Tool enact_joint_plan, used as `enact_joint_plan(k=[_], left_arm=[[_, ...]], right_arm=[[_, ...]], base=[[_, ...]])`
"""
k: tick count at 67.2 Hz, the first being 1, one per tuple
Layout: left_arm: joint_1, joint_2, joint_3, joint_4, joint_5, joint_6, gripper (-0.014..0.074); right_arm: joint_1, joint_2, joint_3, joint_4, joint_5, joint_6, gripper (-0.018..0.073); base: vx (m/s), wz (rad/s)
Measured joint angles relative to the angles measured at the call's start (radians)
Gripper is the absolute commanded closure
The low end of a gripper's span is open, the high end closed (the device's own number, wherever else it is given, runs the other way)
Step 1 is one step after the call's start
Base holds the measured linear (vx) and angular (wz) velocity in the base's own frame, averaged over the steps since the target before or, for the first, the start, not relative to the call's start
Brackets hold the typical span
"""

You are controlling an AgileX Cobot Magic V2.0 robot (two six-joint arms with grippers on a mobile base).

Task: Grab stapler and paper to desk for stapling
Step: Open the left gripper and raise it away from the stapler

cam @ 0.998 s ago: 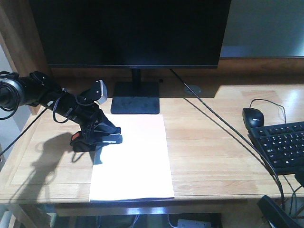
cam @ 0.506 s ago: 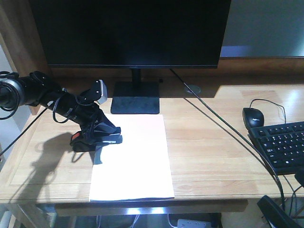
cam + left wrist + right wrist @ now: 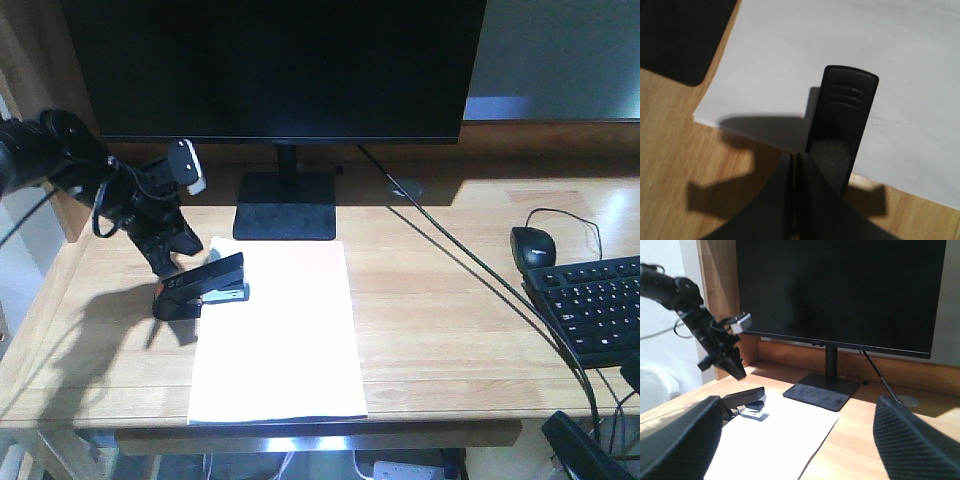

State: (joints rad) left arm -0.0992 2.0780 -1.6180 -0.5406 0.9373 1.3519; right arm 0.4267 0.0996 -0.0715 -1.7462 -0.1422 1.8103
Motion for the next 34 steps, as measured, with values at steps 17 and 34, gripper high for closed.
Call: enact_joint_plan(k=[17,34], left_arm=[[0.000,-0.133,0.001,0.169,0.002,-0.338,0.0603],[0.000,-0.280,0.006,0.244,0.009,-0.680,0.0603]], right_arm=[[0.000,0.000,0.000,0.000,0.000,0.000,-0.0022],[0.000,0.000,0.000,0.000,0.000,0.000,-0.0022]], base=[[0.00,0.00],[0.00,0.00]])
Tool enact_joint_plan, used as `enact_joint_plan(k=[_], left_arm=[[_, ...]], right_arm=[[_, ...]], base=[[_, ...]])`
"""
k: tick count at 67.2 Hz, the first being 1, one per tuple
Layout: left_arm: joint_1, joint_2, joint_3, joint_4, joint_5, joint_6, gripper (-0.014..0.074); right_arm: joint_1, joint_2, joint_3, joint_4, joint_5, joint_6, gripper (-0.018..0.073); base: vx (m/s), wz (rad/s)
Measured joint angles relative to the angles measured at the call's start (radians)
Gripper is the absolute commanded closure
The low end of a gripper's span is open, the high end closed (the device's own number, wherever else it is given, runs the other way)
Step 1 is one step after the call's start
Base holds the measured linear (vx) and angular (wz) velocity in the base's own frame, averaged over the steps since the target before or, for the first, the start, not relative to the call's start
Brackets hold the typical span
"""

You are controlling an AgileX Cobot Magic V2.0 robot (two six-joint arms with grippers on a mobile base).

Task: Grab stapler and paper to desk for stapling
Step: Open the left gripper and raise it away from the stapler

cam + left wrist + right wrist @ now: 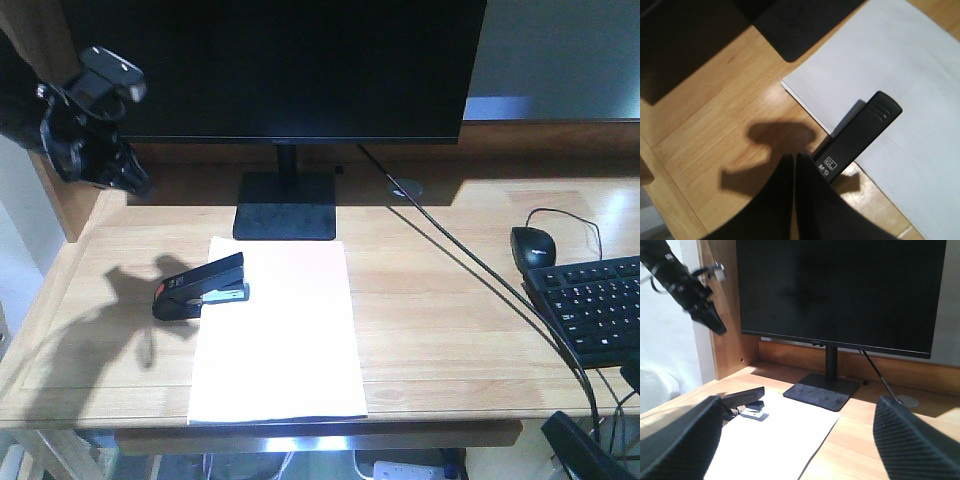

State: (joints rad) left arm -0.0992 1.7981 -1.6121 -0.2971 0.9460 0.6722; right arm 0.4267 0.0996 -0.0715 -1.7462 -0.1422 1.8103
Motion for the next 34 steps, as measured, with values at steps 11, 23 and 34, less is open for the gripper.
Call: enact_joint_plan(k=[11,23,34], left_arm=[[0.000,-0.089,0.002,0.005,0.001,-0.103,0.0603],[0.020,-0.165,0.002,0.022,-0.002,-0.269,0.0603],[0.051,-0.196,0.017,0.123,-0.008,-0.426,0.0603]], right_arm=[[0.000,0.000,0.000,0.000,0.000,0.000,-0.0022],[0.000,0.000,0.000,0.000,0.000,0.000,-0.0022],[0.000,0.000,0.000,0.000,0.000,0.000,-0.0022]], base=[[0.00,0.00],[0.00,0.00],[0.00,0.00]])
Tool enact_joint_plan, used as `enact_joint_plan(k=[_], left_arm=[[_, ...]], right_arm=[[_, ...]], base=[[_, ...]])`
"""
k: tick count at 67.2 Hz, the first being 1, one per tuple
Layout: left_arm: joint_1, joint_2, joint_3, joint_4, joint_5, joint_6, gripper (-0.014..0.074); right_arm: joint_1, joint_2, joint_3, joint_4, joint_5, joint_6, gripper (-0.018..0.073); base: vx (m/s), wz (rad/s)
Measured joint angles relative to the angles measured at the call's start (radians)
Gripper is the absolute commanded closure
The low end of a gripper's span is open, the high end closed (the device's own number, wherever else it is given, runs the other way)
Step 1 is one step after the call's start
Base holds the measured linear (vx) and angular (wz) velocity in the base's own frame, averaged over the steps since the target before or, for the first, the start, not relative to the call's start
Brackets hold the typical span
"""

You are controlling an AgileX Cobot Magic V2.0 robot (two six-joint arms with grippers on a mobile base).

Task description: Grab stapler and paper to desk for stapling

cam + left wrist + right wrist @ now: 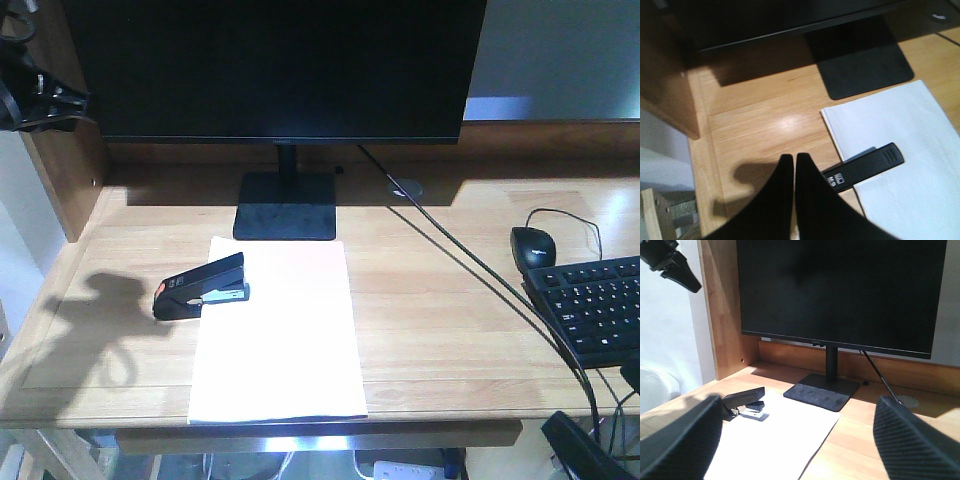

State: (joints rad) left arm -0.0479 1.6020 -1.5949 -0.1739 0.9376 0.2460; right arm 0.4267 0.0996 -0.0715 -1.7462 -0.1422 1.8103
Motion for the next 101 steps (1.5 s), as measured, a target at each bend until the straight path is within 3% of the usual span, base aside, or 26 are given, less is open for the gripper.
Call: enact_joint_plan(k=[5,14,27,46,76,87,101], left_arm=[[0.002,-0.026,0.049,0.056,-0.040,-0.054,0.0603],[0.004,-0.115,0.184,0.082,-0.171,-0.101,0.0603],[0.004,-0.288,0.414,0.078,-0.336,-0.108,0.0603],[0.004,-0.704,0.800,0.077,-0.512,-0.109,0.0603],[0.004,-1.380,1.228,0.068,-0.535,-0.120,0.0603],[0.004,-1.491,1.313,0.061,-0.545,-0.120,0.0603],[0.004,-1.502,1.336,0.058,-0.552,-0.121,0.0603]], right_arm=[[0.000,0.000,0.000,0.000,0.000,0.000,-0.0022],[0.000,0.000,0.000,0.000,0.000,0.000,-0.0022],[0.000,0.000,0.000,0.000,0.000,0.000,-0.0022],[0.000,0.000,0.000,0.000,0.000,0.000,-0.0022],[0.000,0.000,0.000,0.000,0.000,0.000,-0.0022],[0.000,0.000,0.000,0.000,0.000,0.000,-0.0022],[0.000,0.000,0.000,0.000,0.000,0.000,-0.0022]], base=[[0.00,0.00],[0.00,0.00],[0.00,0.00],[0.00,0.00],[0.00,0.00],[0.00,0.00],[0.00,0.00]])
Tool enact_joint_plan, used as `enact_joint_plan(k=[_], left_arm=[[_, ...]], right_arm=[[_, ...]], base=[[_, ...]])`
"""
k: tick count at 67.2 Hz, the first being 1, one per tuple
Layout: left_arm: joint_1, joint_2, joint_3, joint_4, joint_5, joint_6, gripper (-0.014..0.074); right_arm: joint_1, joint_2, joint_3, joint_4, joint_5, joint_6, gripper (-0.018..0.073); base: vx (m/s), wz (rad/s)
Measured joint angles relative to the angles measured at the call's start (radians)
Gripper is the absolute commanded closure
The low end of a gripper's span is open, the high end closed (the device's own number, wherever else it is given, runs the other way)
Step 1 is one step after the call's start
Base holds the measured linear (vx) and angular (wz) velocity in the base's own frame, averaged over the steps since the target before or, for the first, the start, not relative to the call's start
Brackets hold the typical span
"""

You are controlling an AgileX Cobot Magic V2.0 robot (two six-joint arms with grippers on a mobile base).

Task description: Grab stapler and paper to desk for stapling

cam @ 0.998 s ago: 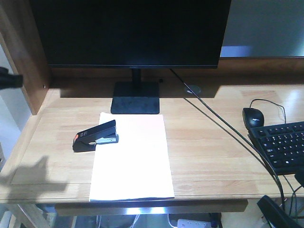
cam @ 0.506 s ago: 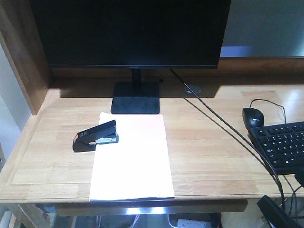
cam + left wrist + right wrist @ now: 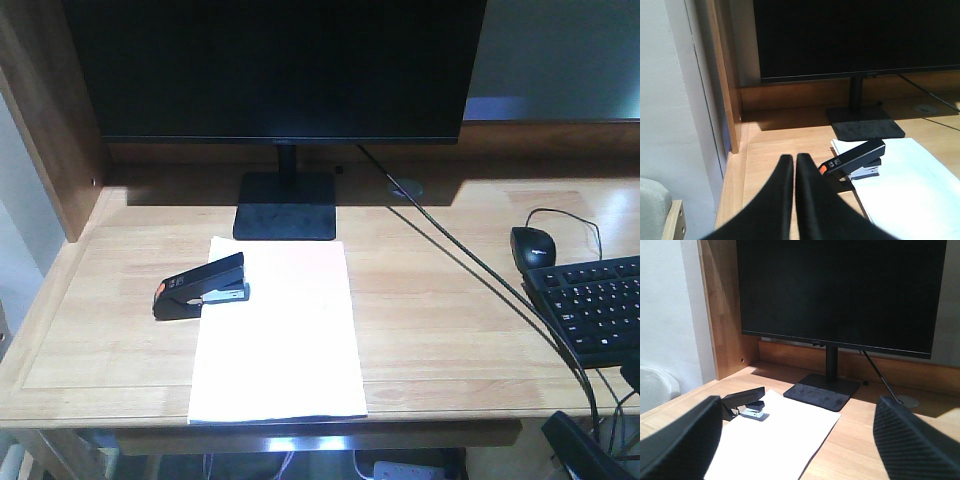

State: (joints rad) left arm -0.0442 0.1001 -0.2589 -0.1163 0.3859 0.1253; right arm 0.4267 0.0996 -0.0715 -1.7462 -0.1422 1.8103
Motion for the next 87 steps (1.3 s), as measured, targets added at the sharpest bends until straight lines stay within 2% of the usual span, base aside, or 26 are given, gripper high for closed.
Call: enact_joint_plan(k=[70,79,87], left_arm=[[0.000,0.000,0.000,-0.001,0.000,-0.002,0.0603],[0.000,0.000,0.000,-0.001,0.000,-0.002,0.0603],[0.000,0.000,0.000,-0.001,0.000,-0.002,0.0603]], right_arm=[[0.000,0.000,0.000,0.000,-0.002,0.015,-0.0017],[0.000,0.000,0.000,0.000,0.031,0.018,0.0053],[0.000,0.000,0.000,0.000,0.064,0.020,0.0199]], base=[[0.00,0.00],[0.00,0.00],[0.00,0.00]])
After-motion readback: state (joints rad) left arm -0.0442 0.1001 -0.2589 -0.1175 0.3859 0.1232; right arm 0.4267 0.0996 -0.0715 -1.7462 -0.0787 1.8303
